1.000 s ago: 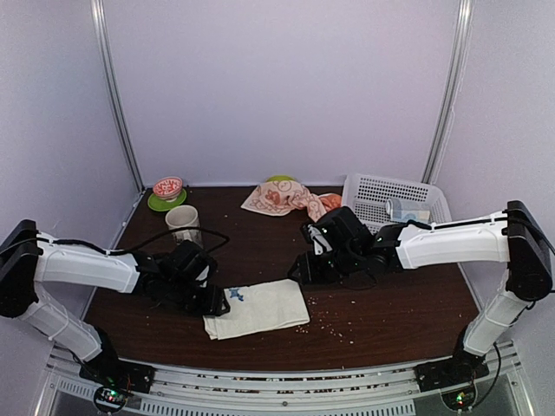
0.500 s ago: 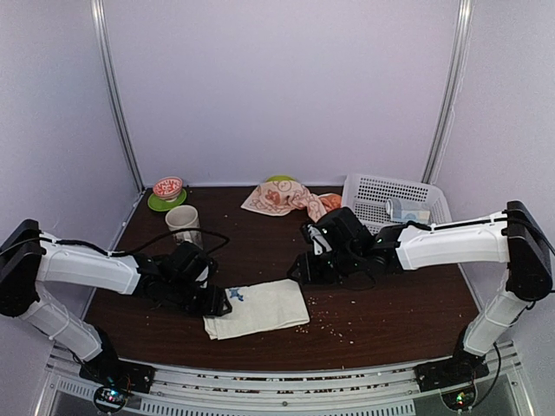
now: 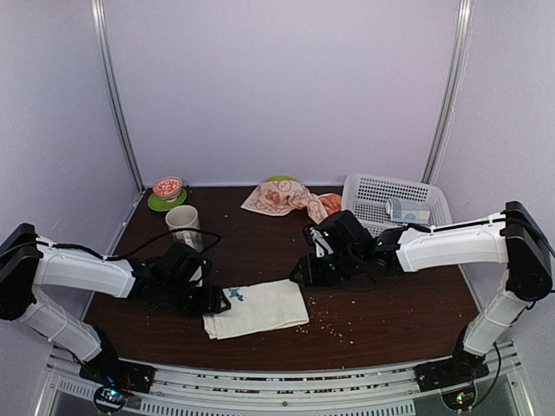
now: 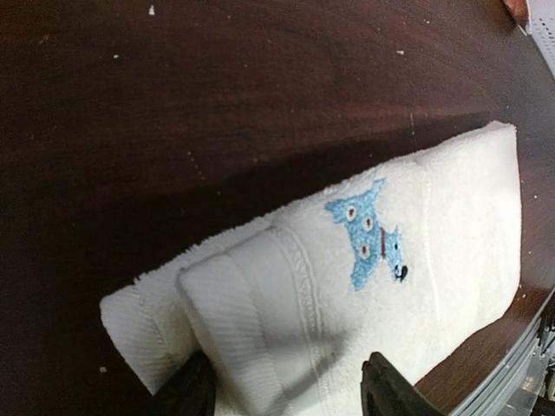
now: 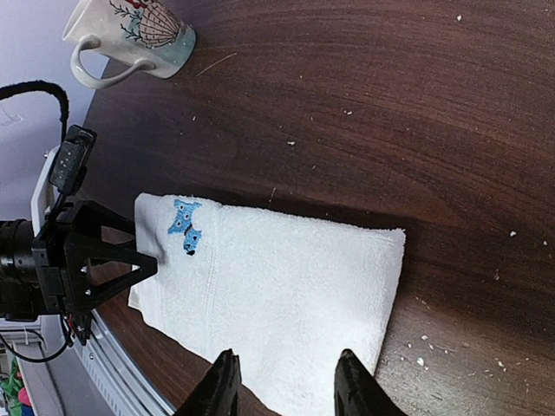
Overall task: Roll the towels
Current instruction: Adjust the towel at the center of the board.
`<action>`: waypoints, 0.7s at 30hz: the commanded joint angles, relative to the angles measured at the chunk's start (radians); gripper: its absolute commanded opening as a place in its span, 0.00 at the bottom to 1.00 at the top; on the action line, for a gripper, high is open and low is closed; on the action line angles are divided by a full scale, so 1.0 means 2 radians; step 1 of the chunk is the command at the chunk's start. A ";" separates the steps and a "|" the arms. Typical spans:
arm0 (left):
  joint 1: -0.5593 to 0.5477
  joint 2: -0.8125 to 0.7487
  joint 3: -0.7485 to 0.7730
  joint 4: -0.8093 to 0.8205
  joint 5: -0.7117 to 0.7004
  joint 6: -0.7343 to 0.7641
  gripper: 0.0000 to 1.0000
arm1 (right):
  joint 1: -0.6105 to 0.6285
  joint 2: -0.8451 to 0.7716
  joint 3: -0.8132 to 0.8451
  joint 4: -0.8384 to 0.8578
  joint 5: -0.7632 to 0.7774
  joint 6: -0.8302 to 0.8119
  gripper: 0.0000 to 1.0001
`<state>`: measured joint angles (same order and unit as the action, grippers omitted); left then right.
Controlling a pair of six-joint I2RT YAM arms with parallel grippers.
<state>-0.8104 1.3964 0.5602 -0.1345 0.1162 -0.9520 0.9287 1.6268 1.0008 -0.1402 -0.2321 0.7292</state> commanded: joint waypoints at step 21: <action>0.006 0.028 -0.002 0.031 0.032 -0.009 0.16 | -0.015 -0.021 -0.017 0.016 -0.005 0.002 0.35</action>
<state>-0.8017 1.4410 0.5533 -0.0788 0.1623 -0.9783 0.9070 1.6226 0.9810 -0.1223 -0.2398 0.7330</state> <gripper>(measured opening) 0.196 0.352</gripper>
